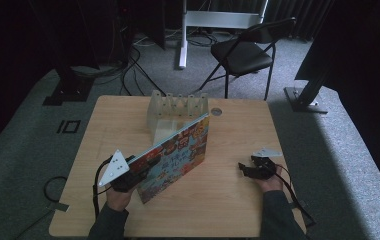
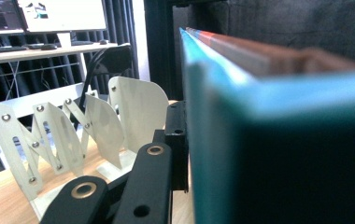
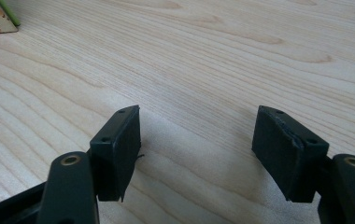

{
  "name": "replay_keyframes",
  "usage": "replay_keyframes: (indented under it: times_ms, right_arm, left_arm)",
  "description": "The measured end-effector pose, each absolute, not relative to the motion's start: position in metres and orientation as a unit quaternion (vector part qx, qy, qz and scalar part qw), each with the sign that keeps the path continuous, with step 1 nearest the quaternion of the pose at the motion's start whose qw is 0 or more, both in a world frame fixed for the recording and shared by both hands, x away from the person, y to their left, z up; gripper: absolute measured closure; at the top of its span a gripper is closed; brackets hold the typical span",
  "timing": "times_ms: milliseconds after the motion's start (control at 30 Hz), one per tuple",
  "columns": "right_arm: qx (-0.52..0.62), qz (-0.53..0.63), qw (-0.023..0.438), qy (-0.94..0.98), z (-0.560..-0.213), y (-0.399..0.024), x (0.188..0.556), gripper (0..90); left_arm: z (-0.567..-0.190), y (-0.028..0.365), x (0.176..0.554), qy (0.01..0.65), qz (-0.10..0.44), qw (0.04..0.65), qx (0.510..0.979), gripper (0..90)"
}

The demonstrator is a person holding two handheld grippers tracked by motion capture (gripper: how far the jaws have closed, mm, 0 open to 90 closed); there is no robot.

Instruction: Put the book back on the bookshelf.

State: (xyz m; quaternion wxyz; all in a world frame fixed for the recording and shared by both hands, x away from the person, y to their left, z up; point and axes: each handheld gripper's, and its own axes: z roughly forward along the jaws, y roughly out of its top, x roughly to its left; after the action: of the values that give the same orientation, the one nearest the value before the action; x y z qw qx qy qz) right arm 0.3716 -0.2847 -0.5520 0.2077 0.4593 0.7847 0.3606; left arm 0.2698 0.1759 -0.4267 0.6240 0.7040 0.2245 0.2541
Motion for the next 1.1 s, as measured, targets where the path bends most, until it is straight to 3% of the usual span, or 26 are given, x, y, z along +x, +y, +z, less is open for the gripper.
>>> replay_keyframes:
  times_ms: [1100]
  right_arm:
    - [0.459,0.361,0.207,0.785,-0.552,-0.285,0.372,32.1]
  left_arm:
    - [-0.426,0.195,0.272,0.257,0.264,0.621,0.692,79.9]
